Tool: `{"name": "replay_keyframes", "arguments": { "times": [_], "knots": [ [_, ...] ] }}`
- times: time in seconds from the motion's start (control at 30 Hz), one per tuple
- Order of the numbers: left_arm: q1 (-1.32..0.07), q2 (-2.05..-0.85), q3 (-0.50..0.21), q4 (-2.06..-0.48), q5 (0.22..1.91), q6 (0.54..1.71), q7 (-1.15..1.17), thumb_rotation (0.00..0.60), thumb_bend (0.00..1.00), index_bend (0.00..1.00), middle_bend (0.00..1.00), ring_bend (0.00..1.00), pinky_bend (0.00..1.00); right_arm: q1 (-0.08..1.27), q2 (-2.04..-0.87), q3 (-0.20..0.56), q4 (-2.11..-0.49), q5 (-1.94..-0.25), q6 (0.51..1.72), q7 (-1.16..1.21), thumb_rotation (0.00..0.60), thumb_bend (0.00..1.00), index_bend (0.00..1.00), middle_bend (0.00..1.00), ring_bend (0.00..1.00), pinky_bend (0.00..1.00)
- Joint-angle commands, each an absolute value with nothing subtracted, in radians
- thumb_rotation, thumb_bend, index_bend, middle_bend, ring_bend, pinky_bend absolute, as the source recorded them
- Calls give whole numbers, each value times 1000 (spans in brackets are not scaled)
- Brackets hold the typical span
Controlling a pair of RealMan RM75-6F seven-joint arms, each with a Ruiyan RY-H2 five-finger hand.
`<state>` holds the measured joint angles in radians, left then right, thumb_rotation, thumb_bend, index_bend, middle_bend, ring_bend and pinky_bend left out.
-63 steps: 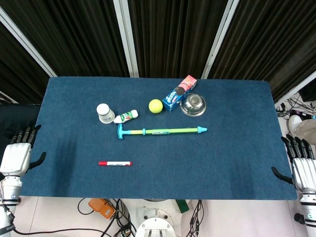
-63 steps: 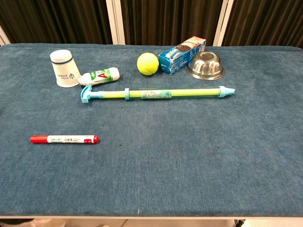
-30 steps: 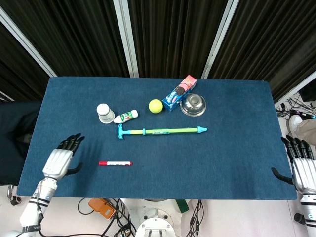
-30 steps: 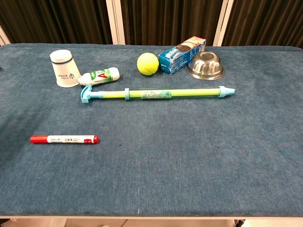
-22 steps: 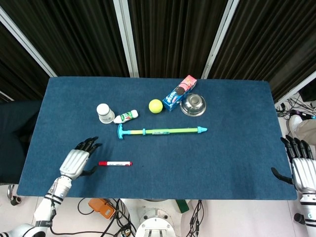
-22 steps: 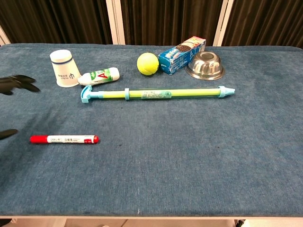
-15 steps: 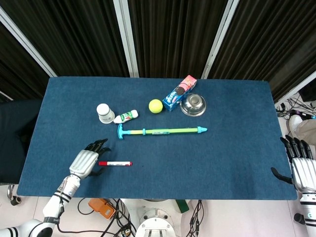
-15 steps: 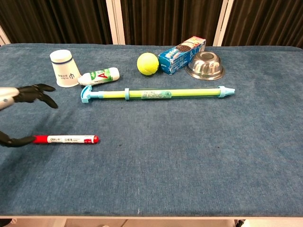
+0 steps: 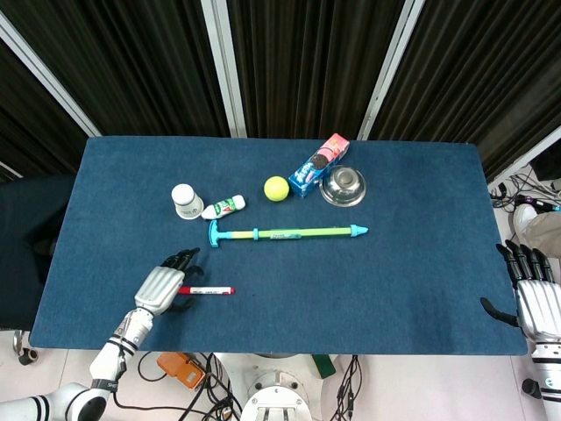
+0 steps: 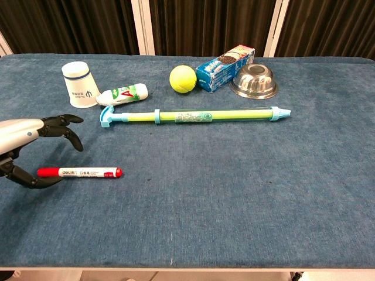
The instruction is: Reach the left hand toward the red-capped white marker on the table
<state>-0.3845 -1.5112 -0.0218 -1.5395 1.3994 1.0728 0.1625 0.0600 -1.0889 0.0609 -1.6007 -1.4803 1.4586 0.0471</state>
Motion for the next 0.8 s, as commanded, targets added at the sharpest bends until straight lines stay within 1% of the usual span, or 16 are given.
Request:
{"name": "replay_keyframes", "arguments": {
  "times": [0.03,0.33,0.8],
  "knots": [
    [-386,-1517,-19,-1534,1395,1072,162,600,270,350,0,0,154,60,-1089,61,-1601,-1480,1458,47,600,333,145,101,79,39],
    [-394,-1536,-20,-1529,1383,1071,158,600,286,368,0,0,154,62,-1090,60,-1603,-1479,1456,41,600,333,145,101,79,39],
    [-431,-1583,-28,-1495,1366,1036,159,600,319,429,0,0,154,63,-1088,61,-1602,-1474,1452,44,600,333,145,101,79,39]
  ]
}}
